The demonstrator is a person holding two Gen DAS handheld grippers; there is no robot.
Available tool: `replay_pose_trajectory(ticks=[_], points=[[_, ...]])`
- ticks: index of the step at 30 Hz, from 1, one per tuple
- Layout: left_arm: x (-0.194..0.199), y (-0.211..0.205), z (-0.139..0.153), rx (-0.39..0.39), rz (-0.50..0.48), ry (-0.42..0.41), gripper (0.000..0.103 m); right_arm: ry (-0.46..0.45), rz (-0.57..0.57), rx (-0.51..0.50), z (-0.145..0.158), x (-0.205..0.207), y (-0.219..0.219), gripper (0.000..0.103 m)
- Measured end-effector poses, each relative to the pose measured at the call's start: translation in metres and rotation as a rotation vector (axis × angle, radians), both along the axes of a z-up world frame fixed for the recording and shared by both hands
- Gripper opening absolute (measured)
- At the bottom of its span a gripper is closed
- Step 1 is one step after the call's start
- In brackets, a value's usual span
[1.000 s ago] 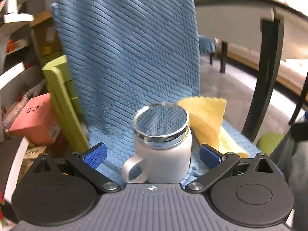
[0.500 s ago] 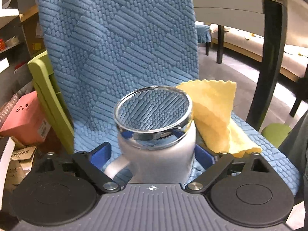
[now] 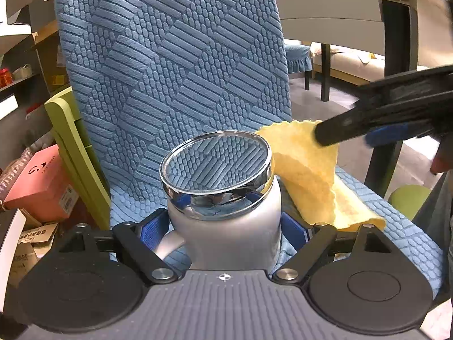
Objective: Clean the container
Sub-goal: 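Close the left gripper on the mug body while the right gripper grasps the yellow cloth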
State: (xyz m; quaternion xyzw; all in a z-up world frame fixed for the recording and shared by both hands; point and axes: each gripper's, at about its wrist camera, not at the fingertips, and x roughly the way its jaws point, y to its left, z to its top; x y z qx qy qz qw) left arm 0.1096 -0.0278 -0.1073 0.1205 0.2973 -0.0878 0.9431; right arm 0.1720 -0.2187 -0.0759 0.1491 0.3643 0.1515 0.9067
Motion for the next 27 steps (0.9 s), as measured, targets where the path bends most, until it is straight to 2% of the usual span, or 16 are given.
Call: replay_pose_trajectory(ticks=[5,11,16,18,20,21,22,23,27], points=[[-0.001,0.0,-0.001,-0.001,0.004,-0.01,0.089,0.066,0.024,0.012,-0.027,0.031,0.01,0.09],[-0.001,0.0,-0.002,-0.006,0.003,-0.012,0.089,0.08,0.037,-0.003,-0.034,0.038,0.015,0.087],[0.0,0.0,-0.002,-0.008,0.011,-0.008,0.09,0.088,0.045,-0.019,-0.039,0.042,0.019,0.072],[0.002,0.0,-0.002,-0.007,0.012,-0.004,0.09,0.091,0.049,-0.026,-0.04,0.044,0.02,0.07],[0.002,0.0,-0.002,-0.009,0.011,0.001,0.09,0.094,0.053,-0.032,-0.042,0.046,0.022,0.062],[0.002,0.001,-0.001,-0.012,0.013,0.002,0.09,0.096,0.054,-0.036,-0.043,0.047,0.023,0.05],[0.002,0.001,-0.001,-0.012,0.015,0.003,0.091,0.097,0.056,-0.039,-0.044,0.048,0.024,0.033],[0.003,0.0,-0.001,-0.011,0.017,0.004,0.091,0.099,0.058,-0.042,-0.045,0.049,0.024,0.027],[0.003,0.0,-0.002,-0.012,0.018,0.008,0.091,0.105,0.065,-0.055,-0.049,0.052,0.027,0.023]])
